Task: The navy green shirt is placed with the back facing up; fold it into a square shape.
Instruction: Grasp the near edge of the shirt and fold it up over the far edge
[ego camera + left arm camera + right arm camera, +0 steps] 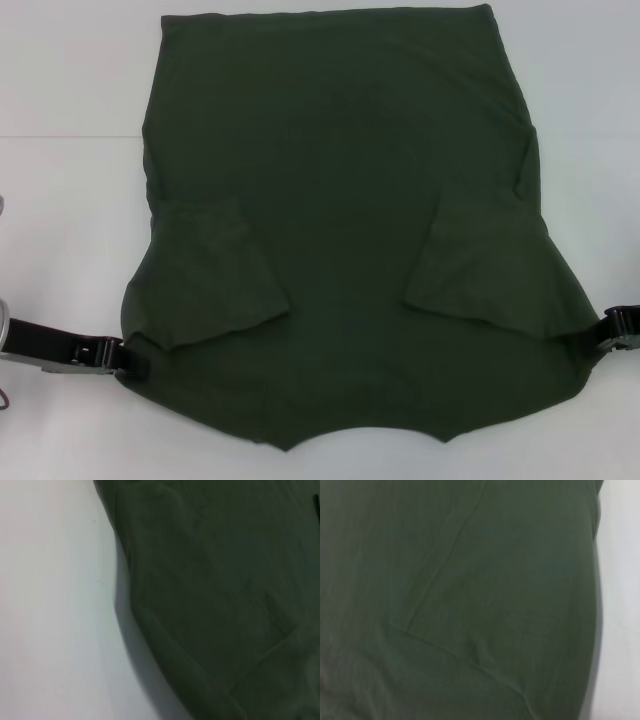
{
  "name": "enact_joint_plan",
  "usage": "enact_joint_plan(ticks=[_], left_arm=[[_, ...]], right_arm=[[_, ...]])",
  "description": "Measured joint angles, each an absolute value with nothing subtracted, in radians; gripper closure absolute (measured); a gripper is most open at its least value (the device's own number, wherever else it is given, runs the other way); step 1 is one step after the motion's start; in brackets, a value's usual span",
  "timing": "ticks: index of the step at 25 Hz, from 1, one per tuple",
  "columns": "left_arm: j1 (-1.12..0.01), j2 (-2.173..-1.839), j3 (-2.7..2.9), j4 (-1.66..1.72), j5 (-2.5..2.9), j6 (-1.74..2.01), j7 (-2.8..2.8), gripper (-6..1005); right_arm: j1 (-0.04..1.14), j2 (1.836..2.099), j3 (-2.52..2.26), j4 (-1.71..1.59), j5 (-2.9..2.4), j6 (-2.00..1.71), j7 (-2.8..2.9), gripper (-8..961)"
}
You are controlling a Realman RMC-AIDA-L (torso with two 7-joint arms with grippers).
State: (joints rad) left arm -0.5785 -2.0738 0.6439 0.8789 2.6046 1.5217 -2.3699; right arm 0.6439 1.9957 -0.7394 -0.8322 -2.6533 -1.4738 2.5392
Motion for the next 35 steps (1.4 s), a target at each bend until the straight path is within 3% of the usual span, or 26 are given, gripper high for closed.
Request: enact_joint_plan(ticks=[9,16,25,35], left_arm=[[-0.58,-2.072,0.644,0.879,2.605,1.522,-2.368,947],[-0.585,-2.058,0.601,0.858,2.605,1.545,-2.374,947],[-0.605,-1.967,0.583,0.747,2.583,1.654,-2.369,946],[-0.607,-1.908,0.566,0.687,2.583,1.825,-2.343,947]], right_arm=[[0.647,1.994,-0.749,-0.833,-2.654,-1.48,2.534,914],[0.655,1.986,-0.744,-0.857,-2.647,-1.56,2.507,914],[0.671,1.984,-0.75,-0.898,-2.649,-1.753,2.432,914],[0.671,1.987,-0.801,-0.865,-2.651,-1.929,2.233,914]])
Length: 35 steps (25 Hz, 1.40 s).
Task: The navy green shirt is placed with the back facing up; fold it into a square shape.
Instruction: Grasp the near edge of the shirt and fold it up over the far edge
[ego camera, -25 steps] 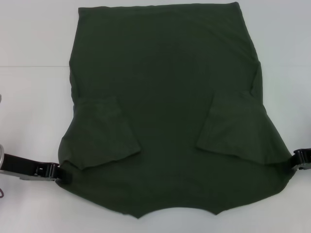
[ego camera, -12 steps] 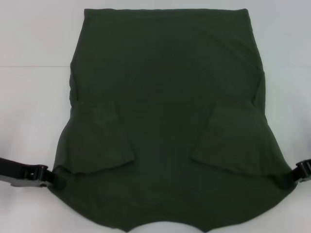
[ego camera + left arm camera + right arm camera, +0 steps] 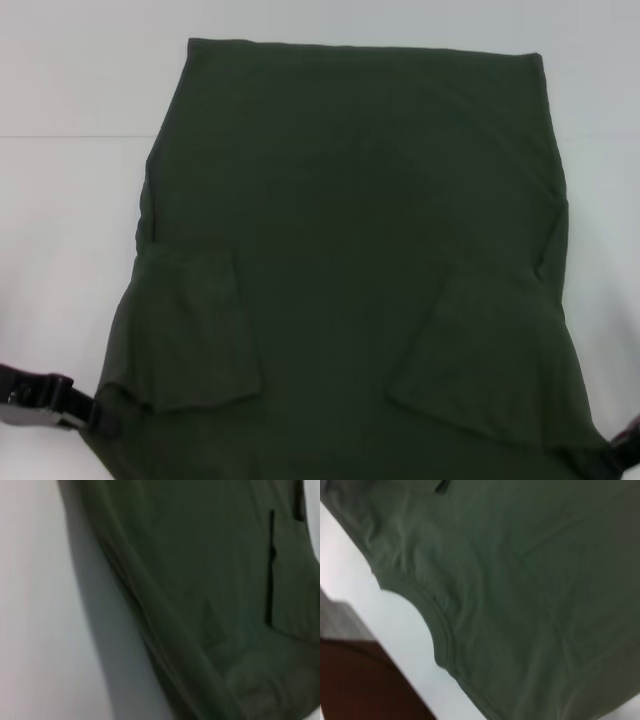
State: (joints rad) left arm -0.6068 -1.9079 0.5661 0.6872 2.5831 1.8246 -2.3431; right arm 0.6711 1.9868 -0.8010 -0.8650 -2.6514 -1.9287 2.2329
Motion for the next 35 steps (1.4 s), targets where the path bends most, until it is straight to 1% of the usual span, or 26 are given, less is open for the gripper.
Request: enact_joint_plan(ticks=[12,18,22,29,32,35], left_arm=[[-0.581,-1.913,0.589,0.664,2.617,1.979,-2.342,945],[-0.532,-1.915,0.581,0.658,2.618,2.01,-2.342,944],[-0.519,-1.921,0.581,0.658,2.619,2.016,-2.337,943],[-0.529,-1.927,0.536,0.645,2.589,2.01,-2.316,941],[-0.548,-1.926,0.448,0.639,2.583,2.006,-2.305,941],[-0.566,-1.923,0.365,0.632,2.576,1.984,-2.303,940]], right_arm=[[0.637,1.98,-0.875,-0.856,-2.654,-1.97,2.153,914],[0.629,1.997,-0.889,-0.84,-2.689,-1.98,2.106,913],[0.628,2.005,-0.89,-0.83,-2.703,-1.981,2.09,913],[0.628,2.008,-0.82,-0.82,-2.698,-1.973,2.085,913],[0.629,2.002,-0.734,-0.816,-2.697,-1.972,2.087,913],[0.633,1.985,-0.602,-0.816,-2.697,-1.968,2.093,913]])
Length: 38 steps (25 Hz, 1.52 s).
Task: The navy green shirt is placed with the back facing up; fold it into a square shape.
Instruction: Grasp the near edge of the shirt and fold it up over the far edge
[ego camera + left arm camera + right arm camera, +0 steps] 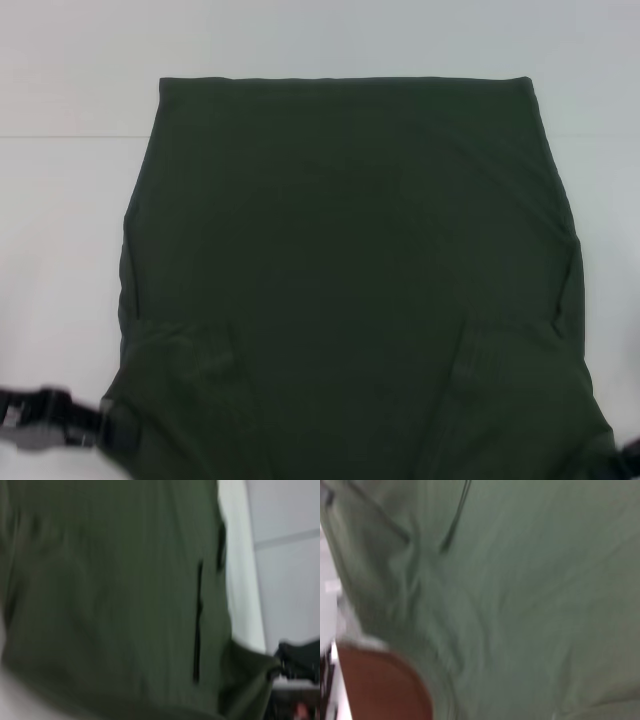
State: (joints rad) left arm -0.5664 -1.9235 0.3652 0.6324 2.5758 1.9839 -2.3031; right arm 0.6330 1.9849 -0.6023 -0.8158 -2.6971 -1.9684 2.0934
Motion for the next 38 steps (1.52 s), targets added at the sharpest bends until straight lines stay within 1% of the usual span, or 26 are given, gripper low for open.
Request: enact_joint_plan(ticks=[6,12,16,20,28,34,38], left_arm=[[-0.575,-1.927,0.282,0.611,2.471,1.877,-2.306,939],[-0.561,-1.928,0.267,0.57,2.339,1.764,-2.301,938],[-0.55,-1.937,0.264,0.562,2.267,1.692,-2.286,937],[-0.539,-1.947,0.262,0.561,2.211,1.61,-2.267,936],[-0.529,-1.975,0.255,0.507,2.1,1.489,-2.193,935],[-0.546,-2.005,0.258,0.499,2.073,1.412,-2.111,933],[-0.564,-2.029,0.256,0.498,2.062,1.331,-2.034,933]], right_arm=[[0.629,1.954,-0.39,-0.808,-2.634,-1.937,2.097,913],[0.594,1.943,-0.341,-0.767,-2.488,-1.823,2.107,913],[0.568,1.941,-0.337,-0.72,-2.389,-1.72,2.101,913],[0.539,1.952,-0.336,-0.69,-2.291,-1.621,2.076,913],[0.502,1.989,-0.335,-0.644,-2.132,-1.447,2.03,914],[0.503,2.0,-0.334,-0.598,-2.065,-1.362,1.989,913],[0.509,2.02,-0.335,-0.586,-2.03,-1.279,1.953,914]])
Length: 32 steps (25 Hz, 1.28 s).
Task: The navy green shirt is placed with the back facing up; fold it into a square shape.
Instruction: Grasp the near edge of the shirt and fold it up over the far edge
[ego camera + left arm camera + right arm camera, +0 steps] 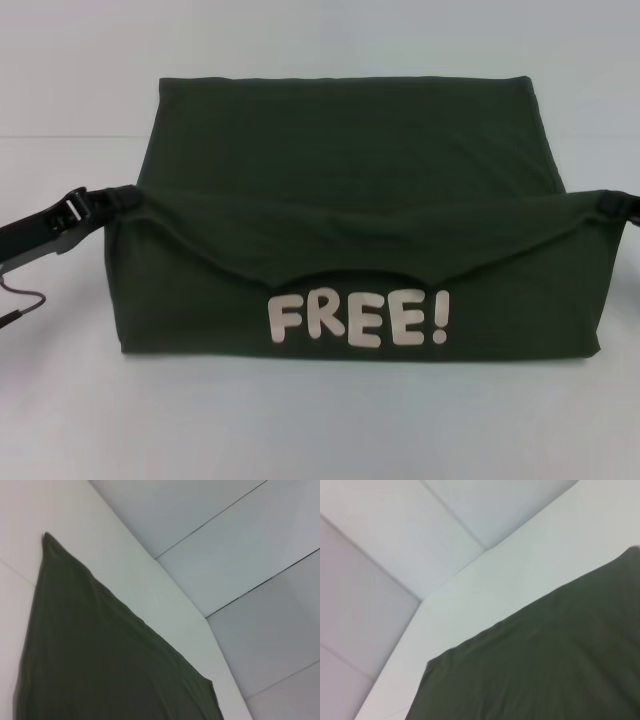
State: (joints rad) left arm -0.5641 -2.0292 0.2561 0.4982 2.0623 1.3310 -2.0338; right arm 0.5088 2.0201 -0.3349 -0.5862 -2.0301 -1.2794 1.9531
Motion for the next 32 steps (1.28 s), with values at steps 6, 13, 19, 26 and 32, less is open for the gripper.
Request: enact_joint_plan(ticks=[6,13,19,26,32], left_arm=[[-0.598,-2.051,0.258,0.503,2.021,1.276,-1.956,931],[-0.628,-2.061,0.264,0.501,1.986,1.214,-1.905,930],[-0.639,-2.092,0.264,0.504,1.98,1.133,-1.849,929],[-0.654,-2.113,0.265,0.5,1.964,1.05,-1.787,927],[-0.676,-2.13,0.265,0.498,1.958,0.99,-1.745,926]], right_arm=[[0.52,2.039,-0.343,-0.584,-1.984,-1.197,1.914,914],[0.543,2.048,-0.347,-0.583,-1.939,-1.159,1.882,914],[0.557,2.074,-0.398,-0.58,-1.941,-1.054,1.866,913],[0.564,2.086,-0.425,-0.567,-1.94,-0.967,1.847,913],[0.575,2.086,-0.426,-0.549,-1.938,-0.932,1.828,914]])
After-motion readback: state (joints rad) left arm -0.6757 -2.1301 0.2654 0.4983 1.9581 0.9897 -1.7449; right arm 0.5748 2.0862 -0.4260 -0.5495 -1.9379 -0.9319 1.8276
